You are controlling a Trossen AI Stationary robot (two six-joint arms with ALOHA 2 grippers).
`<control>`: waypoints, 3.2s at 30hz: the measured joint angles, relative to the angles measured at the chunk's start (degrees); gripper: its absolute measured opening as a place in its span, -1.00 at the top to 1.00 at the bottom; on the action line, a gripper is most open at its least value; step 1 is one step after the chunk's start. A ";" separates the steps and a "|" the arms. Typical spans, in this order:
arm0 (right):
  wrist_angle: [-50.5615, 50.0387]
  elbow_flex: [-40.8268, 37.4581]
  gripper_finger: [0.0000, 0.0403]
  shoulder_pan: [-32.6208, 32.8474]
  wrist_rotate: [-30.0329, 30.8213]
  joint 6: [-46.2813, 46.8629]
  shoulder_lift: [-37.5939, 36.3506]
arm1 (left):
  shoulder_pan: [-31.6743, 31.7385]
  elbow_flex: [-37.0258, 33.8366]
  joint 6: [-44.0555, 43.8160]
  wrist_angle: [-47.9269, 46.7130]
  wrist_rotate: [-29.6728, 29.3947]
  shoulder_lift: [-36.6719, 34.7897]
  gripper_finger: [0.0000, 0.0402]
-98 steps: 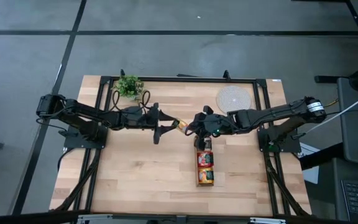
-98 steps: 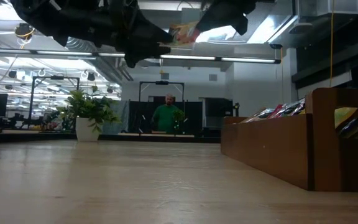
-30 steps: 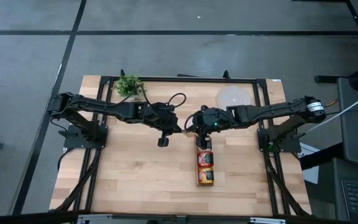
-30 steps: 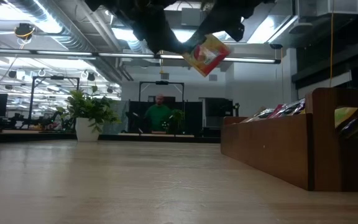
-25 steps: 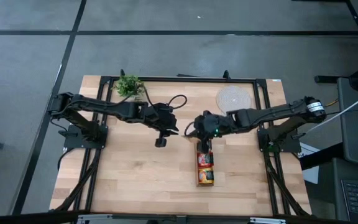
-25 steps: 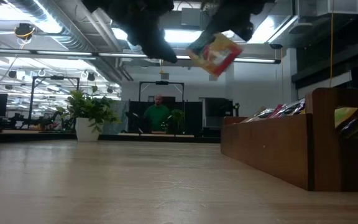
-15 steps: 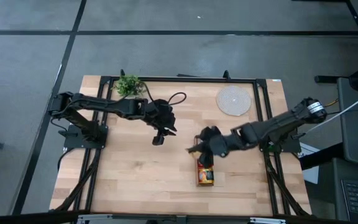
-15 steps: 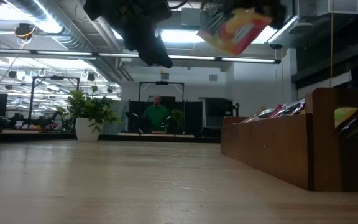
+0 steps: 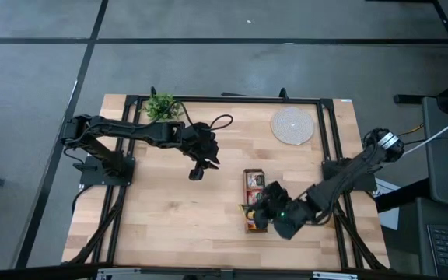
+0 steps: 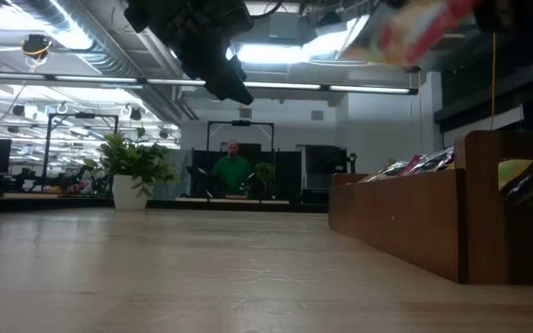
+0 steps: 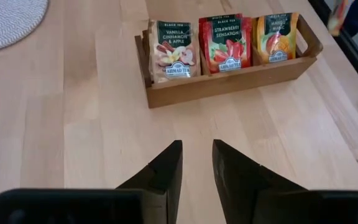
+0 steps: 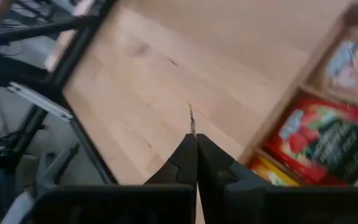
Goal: Pick & Place Tea
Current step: Put the yellow tea bag into the right section of the wooden organizer
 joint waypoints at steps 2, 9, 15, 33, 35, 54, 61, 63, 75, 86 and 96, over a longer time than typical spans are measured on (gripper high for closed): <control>-0.82 0.00 0.99 1.01 0.91 2.99 1.89 | 0.00 0.00 0.00 0.00 0.00 0.00 0.59; -6.97 -0.04 0.99 3.43 8.20 11.68 6.53 | -0.15 0.00 -0.93 -0.18 0.00 0.00 0.57; -9.22 -0.04 0.99 6.41 13.40 19.83 9.17 | -0.17 0.00 -1.94 -2.06 0.00 0.00 0.59; -14.43 -0.04 0.88 6.64 8.54 23.62 10.51 | -0.17 -0.02 -1.57 -2.62 -0.02 -0.02 0.58; -14.39 -0.04 0.83 6.62 8.50 23.59 10.51 | -0.17 -0.02 -1.57 -2.41 -0.02 -0.02 0.57; -17.99 0.00 0.47 5.50 6.18 15.88 5.59 | -0.17 -0.02 -1.89 -1.99 -0.04 -0.02 0.59; -18.50 0.04 0.47 -1.31 -7.60 3.23 0.61 | -0.17 -0.02 -1.97 -1.97 -0.07 -0.02 0.57; -18.25 0.04 0.47 -4.72 -13.46 -1.87 0.18 | -0.17 -0.02 -1.97 -1.92 -0.07 -0.02 0.58; -15.53 0.04 0.46 -20.32 -41.05 -26.28 0.19 | -0.17 -0.02 -3.67 -0.95 -0.11 -0.04 0.58; -13.17 -0.02 0.46 -21.45 -45.82 -27.87 3.33 | -0.18 -0.02 -3.54 -1.01 -0.44 -0.04 0.58; -10.33 -0.02 0.49 -20.87 -47.83 -27.64 6.25 | -0.17 -0.02 -3.50 -0.87 -0.48 -0.04 0.57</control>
